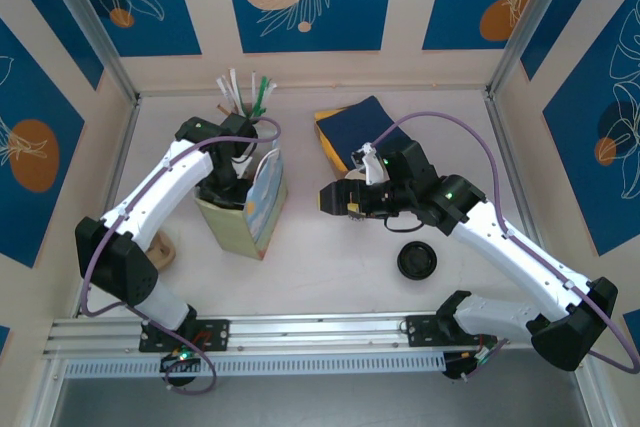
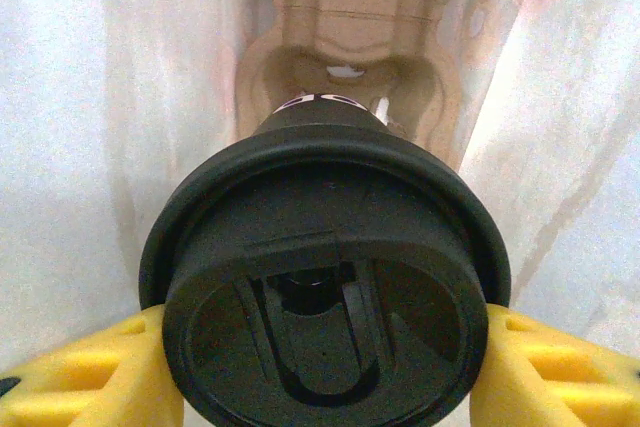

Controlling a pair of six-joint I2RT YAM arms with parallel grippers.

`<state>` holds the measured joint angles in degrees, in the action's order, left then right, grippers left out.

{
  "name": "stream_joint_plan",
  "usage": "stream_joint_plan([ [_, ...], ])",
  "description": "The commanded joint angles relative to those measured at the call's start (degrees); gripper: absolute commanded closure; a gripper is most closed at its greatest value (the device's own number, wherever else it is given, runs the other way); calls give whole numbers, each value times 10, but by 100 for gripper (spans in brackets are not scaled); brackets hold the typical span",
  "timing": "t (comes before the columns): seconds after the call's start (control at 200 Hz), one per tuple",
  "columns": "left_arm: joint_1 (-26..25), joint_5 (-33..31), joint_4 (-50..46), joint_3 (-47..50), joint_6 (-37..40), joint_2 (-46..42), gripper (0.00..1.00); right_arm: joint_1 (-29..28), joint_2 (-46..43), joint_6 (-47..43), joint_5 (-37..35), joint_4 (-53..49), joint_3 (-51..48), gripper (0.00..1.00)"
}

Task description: Pack the takeout coffee

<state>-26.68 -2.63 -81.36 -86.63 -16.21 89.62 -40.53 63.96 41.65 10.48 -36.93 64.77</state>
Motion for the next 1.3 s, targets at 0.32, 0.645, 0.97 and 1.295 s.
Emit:
stream_joint_plan([
  [0.32,7,-3,-3,-21,8,7,50,-1,-2,-2,4,-3,-2,1],
  [0.645,7,-4,-6,-21,6,4,50,1,-2,-3,6,-2,-3,1],
  [0.97,7,-1,-3,-16,6,2,51,2,-2,-3,7,-3,-4,1],
  [1.295,7,6,-1,-18,7,0,51,3,-2,-3,8,-3,-7,1],
])
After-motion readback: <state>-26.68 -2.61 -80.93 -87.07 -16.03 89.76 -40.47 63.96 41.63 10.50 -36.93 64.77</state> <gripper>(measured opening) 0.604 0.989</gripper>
